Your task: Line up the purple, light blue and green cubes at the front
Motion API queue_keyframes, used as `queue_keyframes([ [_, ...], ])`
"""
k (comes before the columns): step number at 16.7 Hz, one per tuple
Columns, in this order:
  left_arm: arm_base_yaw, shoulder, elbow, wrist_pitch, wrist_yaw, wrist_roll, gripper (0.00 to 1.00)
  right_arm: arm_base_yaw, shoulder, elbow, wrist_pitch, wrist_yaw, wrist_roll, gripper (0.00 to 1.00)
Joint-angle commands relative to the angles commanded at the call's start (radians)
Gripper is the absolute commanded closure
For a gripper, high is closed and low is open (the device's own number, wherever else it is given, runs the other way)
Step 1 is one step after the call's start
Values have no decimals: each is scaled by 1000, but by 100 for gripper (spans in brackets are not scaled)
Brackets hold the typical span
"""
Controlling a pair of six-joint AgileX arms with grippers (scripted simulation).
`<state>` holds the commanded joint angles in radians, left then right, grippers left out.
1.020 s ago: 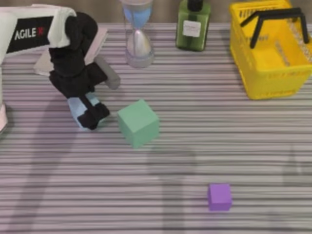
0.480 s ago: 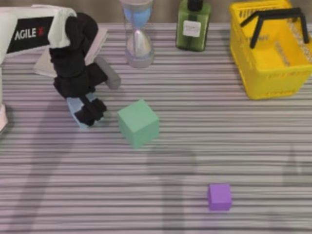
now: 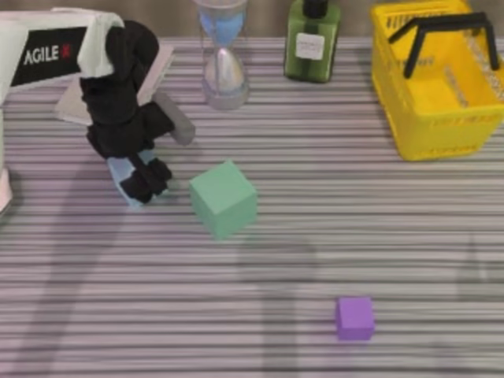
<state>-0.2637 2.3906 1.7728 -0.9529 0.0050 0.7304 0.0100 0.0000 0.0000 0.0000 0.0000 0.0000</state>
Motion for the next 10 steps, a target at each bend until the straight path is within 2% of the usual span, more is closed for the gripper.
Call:
queue_keyframes([
  [6, 0, -21, 3, -15, 8, -4, 100, 0, 0, 0, 0, 0, 0, 0],
  [10, 8, -51, 80, -123, 9, -3, 100, 0, 0, 0, 0, 0, 0, 0],
])
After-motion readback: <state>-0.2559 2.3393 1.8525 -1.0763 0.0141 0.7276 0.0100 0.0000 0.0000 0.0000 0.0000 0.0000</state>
